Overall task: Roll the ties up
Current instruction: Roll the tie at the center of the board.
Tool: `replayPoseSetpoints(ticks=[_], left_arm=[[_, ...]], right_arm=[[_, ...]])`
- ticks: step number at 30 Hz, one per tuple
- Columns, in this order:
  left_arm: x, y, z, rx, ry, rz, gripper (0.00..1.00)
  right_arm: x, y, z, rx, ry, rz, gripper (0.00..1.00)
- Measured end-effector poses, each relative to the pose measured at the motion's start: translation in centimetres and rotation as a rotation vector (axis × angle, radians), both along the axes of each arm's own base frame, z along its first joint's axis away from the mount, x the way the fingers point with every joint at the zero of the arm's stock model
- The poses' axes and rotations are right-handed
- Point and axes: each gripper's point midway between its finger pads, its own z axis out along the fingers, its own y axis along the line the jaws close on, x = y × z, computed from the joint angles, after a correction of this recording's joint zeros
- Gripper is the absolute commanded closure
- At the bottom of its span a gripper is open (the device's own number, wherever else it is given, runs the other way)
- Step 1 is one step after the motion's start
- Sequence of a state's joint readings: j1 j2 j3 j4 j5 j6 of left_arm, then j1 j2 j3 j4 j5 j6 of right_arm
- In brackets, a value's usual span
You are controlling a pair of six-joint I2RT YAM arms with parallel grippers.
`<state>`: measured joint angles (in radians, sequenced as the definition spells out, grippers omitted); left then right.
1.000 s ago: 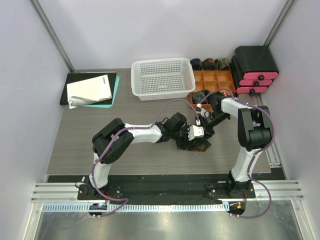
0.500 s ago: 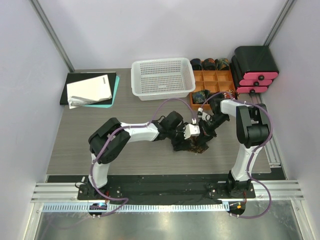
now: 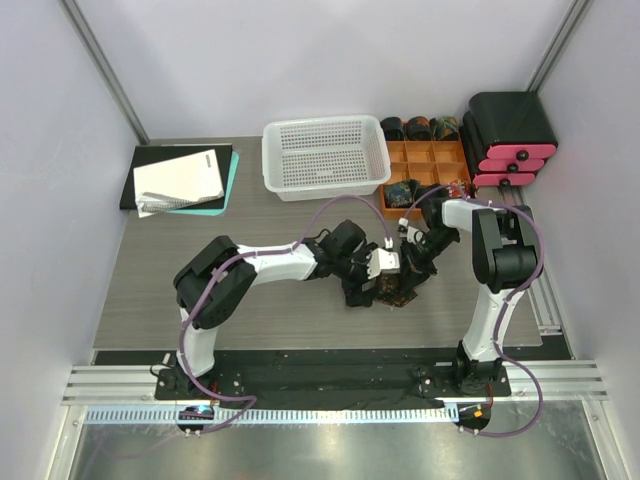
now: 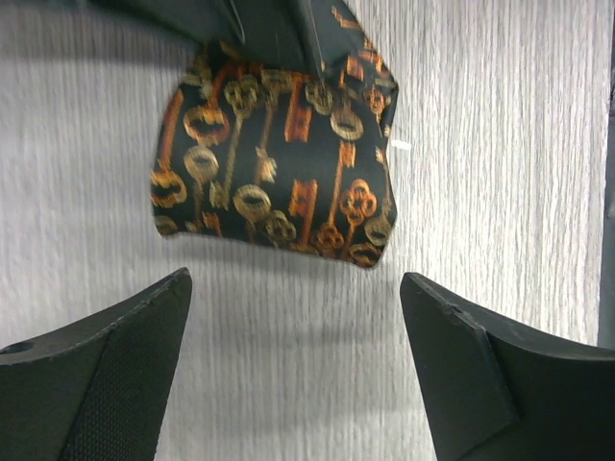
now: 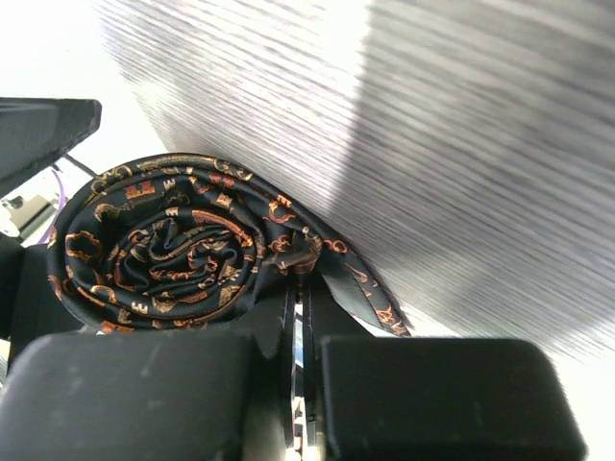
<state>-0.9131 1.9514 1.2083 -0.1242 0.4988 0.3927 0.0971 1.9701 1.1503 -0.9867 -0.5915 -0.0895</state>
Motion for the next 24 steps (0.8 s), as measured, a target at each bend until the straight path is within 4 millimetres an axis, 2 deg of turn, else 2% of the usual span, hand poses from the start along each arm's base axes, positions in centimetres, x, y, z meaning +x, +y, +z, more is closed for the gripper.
replayPoseSetpoints(ticks=[5,9,19,24], left_arm=[[0.6,-0.7,0.7,-0.035,-0.049,-0.029,0.06],[1.2,-1.9,1.6,-0.106,-0.098,-0.052,0.09],[0.6,-2.5,1.4,-0.148,-0.086,-0.082,0.5],[0.3,-1.7,0.6,-0.143,-0.05,-0.068,0.55]], right_arm=[[-0.1,0.4,0.0,0.0,-0.009,0.032,0.99],[-0.2,1.1,-0.1,0.002,-0.005,0.064,0.99],[0.4,3.3,-0.2,0.026,0.025,0.12,0.99],[0.6,4.0,-0.2,0.043,0.035,0.12,0.99]])
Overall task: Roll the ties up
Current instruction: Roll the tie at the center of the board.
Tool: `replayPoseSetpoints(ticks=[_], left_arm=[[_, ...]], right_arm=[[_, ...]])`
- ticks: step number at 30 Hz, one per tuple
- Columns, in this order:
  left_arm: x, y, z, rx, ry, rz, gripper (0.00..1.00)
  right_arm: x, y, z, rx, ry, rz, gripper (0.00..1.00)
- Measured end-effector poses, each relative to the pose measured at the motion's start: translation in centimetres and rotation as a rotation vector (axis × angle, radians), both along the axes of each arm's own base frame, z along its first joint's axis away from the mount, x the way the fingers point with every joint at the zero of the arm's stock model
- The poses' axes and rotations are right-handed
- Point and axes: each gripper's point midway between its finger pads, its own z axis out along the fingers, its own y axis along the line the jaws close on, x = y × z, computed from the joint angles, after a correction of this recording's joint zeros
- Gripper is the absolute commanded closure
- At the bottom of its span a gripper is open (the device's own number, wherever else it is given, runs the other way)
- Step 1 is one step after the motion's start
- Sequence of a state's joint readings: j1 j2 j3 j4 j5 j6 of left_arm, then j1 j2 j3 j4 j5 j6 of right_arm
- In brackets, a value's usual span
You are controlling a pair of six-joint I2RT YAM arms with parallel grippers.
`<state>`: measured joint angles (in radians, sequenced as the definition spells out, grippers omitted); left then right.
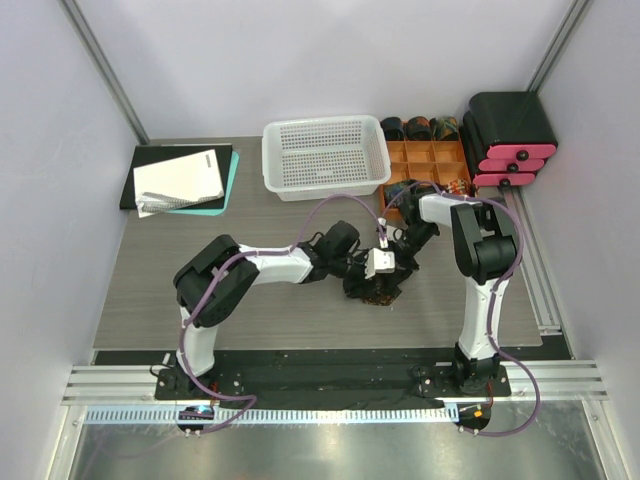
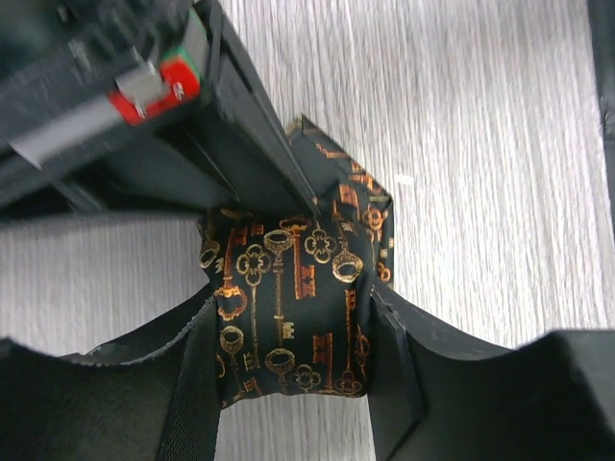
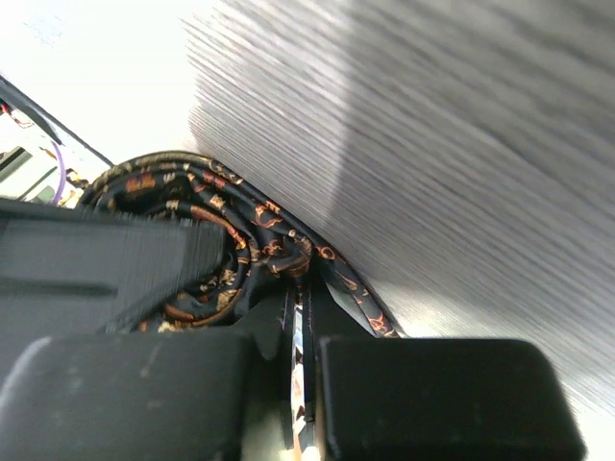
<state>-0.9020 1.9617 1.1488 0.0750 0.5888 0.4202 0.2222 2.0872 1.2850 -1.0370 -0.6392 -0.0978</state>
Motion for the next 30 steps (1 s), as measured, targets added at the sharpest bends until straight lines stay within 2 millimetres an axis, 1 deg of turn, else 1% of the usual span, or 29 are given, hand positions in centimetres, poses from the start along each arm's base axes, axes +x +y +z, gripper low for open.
replayPoseSetpoints(ticks=[1,2,4,5,7,9,13,16,17,19,20,21,22,23,24,26,28,29,30], left_arm=[[0.0,0.2,-0.2,0.002,0.005,0.005,0.63],[-0.1,0.4,-0.5,0.005,0.012,0.013,0.67],[0.1,0.7,-0.8,0.014,0.014,0.03,0.72],[0.2,0.8,-0.9,0.022,0.01,0.043,0.73],[0.5,1.0,-1.1,0.044,-0.003,0.064,0.78],[0.7,1.3,-1.4,0.076,-0.009,0.083,0.82],[1.0,1.7,-1.4,0.132,-0.021,0.108,0.84],[1.0,1.9,-1.4,0.163,-0.03,0.117,0.85],[1.0,2.0,-1.4,0.177,-0.032,0.121,0.85],[1.0,1.9,-1.5,0.198,-0.035,0.124,0.85],[1.0,1.9,-1.5,0.206,-0.036,0.124,0.85],[1.0,1.9,-1.5,0.213,-0.038,0.122,0.85],[1.0,1.9,-1.5,0.219,-0.039,0.12,0.85],[1.0,1.9,-1.5,0.225,-0.04,0.117,0.85],[1.0,1.8,-1.5,0.231,-0.039,0.115,0.85],[1.1,1.8,-1.5,0.242,-0.037,0.114,0.85],[1.1,1.8,-1.6,0.25,-0.034,0.113,0.85],[1.1,1.8,-1.6,0.252,-0.032,0.113,0.85],[1.1,1.8,-1.6,0.254,-0.03,0.112,0.85]], right_arm=[[0.0,0.1,0.0,0.002,0.0,-0.001,0.99],[0.0,0.2,0.0,0.003,0.0,0.0,0.95],[0.1,0.4,0.1,0.004,-0.001,-0.001,0.88],[0.2,0.4,0.1,0.004,-0.003,-0.003,0.77],[0.5,0.7,0.3,0.009,-0.005,-0.017,0.68],[1.0,0.6,0.7,0.017,-0.006,-0.048,0.63],[2.7,0.1,1.5,0.041,-0.067,-0.107,0.48],[4.5,-1.4,2.8,0.074,-0.128,-0.193,0.36],[4.8,-1.8,3.4,0.083,-0.139,-0.224,0.36],[5.0,-2.6,4.1,0.097,-0.145,-0.276,0.34],[4.9,-2.9,4.3,0.1,-0.141,-0.298,0.29],[4.8,-3.0,4.3,0.106,-0.133,-0.319,0.27],[4.5,-3.0,4.1,0.105,-0.116,-0.336,0.22],[4.0,-2.9,3.8,0.106,-0.098,-0.345,0.2],[3.5,-2.7,3.5,0.104,-0.075,-0.353,0.14],[2.4,-2.5,2.8,0.096,-0.038,-0.362,0.13],[1.4,-2.0,2.6,0.097,0.006,-0.375,0.13],[1.2,-1.9,2.6,0.098,0.011,-0.379,0.16],[1.0,-1.8,2.6,0.097,0.01,-0.382,0.21]])
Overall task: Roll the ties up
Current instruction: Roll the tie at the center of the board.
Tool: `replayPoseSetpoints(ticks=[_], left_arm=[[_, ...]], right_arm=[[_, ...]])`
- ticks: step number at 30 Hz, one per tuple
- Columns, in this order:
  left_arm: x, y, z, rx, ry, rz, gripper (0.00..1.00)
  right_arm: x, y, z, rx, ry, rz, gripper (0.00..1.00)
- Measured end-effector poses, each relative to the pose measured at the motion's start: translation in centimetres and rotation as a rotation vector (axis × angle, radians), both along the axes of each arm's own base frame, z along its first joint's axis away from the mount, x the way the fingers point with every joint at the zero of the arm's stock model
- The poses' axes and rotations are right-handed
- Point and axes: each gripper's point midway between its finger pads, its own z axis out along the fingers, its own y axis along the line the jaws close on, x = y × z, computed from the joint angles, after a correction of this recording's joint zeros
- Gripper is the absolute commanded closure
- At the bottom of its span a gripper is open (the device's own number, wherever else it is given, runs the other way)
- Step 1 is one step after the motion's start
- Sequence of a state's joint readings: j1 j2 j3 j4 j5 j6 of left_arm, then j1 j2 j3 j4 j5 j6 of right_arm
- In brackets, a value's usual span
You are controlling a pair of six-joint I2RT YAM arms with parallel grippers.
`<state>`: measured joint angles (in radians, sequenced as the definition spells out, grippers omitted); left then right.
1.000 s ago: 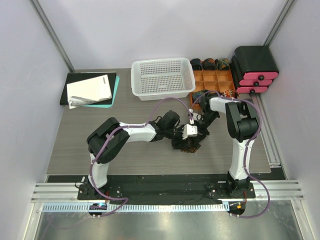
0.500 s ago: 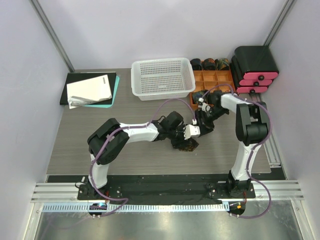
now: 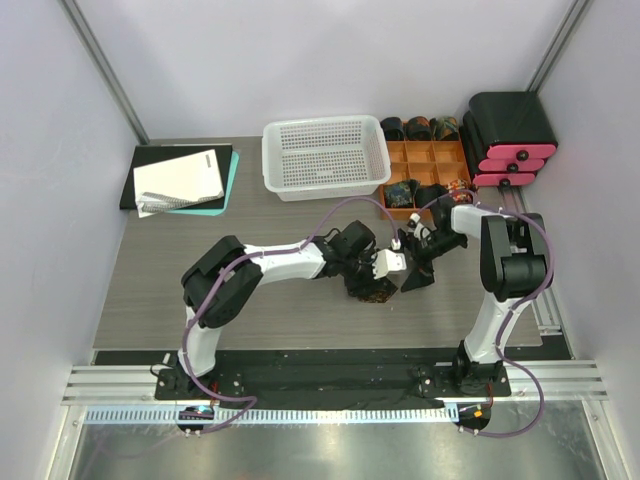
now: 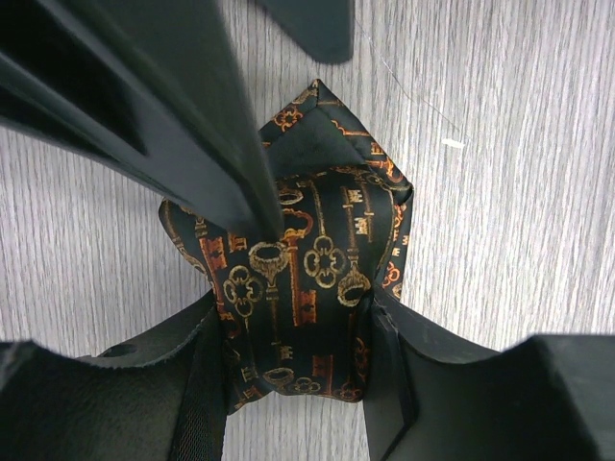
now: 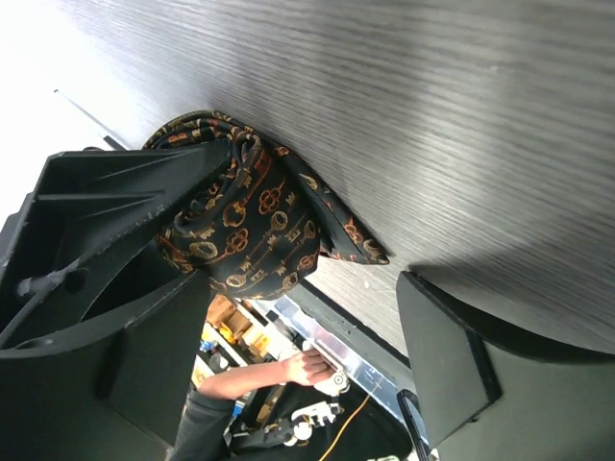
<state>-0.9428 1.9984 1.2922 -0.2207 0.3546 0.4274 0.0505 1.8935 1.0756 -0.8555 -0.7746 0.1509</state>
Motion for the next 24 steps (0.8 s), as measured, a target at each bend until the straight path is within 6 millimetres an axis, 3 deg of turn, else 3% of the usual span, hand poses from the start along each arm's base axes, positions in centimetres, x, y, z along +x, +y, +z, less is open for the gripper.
replayPoseSetpoints(ticks=[11,17,19,24], left_arm=[[0.0,0.0,0.0,0.009,0.008,0.001,0.85],[0.0,0.0,-0.1,0.01,0.011,0.004,0.84],[0.0,0.0,-0.1,0.01,0.012,0.005,0.84],[-0.1,0.0,-0.1,0.01,0.018,0.014,0.83]], right_arm=[[-0.5,1.9,-0.7,0.032,-0.005,0.008,0.41],[-0.1,2.3,-0.6,0.06,-0.023,0.009,0.59],[0.0,2.4,-0.4,0.066,-0.036,0.01,0.6],[0.2,2.7,-0.3,0.074,-0.06,0.013,0.47]])
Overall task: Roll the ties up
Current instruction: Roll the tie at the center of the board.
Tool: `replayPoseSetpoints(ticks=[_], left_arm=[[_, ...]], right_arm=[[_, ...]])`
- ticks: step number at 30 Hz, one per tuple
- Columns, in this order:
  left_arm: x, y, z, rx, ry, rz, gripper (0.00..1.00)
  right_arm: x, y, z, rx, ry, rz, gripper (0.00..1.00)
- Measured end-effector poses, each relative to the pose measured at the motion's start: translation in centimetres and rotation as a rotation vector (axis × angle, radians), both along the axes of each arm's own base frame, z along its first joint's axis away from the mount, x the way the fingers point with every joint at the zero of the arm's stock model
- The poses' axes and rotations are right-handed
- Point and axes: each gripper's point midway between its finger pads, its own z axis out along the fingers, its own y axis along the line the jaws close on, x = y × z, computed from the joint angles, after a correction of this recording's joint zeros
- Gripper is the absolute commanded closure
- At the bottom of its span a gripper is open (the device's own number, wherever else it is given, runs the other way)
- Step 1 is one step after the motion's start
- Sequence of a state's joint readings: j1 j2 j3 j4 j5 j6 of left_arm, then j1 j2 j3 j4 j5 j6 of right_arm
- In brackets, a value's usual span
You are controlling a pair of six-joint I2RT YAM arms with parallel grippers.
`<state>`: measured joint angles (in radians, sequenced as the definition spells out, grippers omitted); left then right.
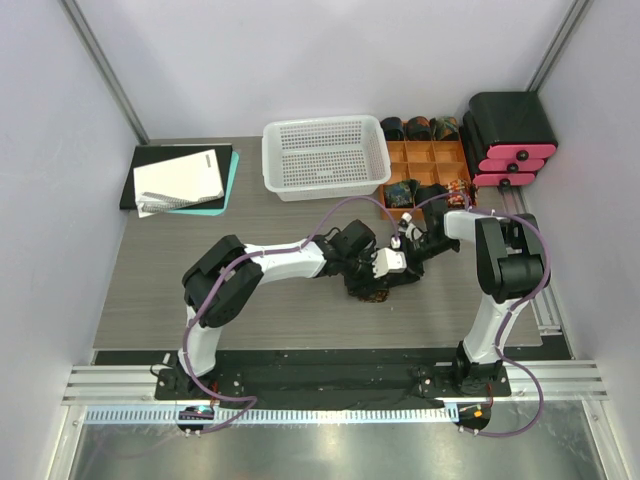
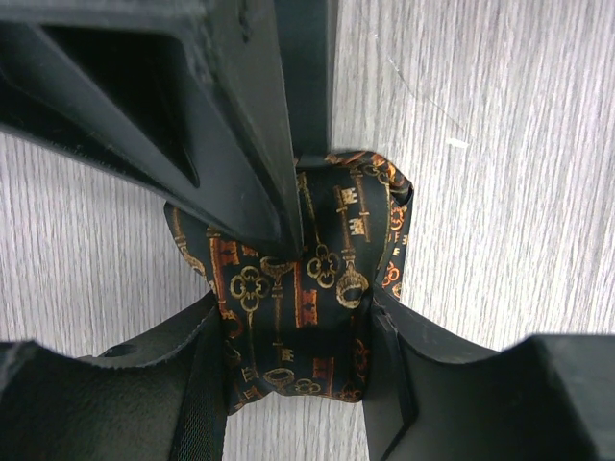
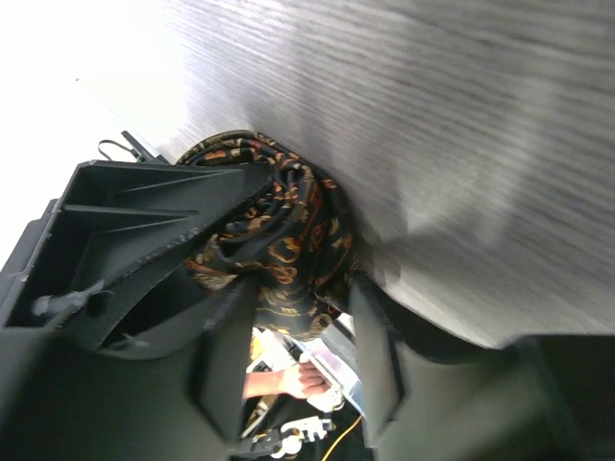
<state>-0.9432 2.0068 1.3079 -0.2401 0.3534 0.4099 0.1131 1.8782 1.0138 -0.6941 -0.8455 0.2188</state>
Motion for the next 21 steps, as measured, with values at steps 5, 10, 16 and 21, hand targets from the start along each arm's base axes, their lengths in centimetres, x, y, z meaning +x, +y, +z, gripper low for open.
replayPoseSetpoints(ticks=[5,10,16,21], left_arm=[[-0.03,0.12,-0.05,0.005,0.006,0.009,0.83],[-0.03,0.15,-0.05,0.005,0.006,0.011,0.83],[0.06,0.39,-0.04,0.011,0.007,0.031,0.6],[0.15,0.6,0.15,-0.004,0.009,0.052,0.21]], right_arm=[[-0.01,0.14,-0.38,0.015,-0.007,-0.015,0.47],[0.02,0.64,-0.21,0.061,0.006,-0.051,0.88],[0.28,0.82,-0.05,0.07,0.014,-0.069,0.99],[0.38,0.89,0.18,0.06,-0.001,-0.068,0.99]])
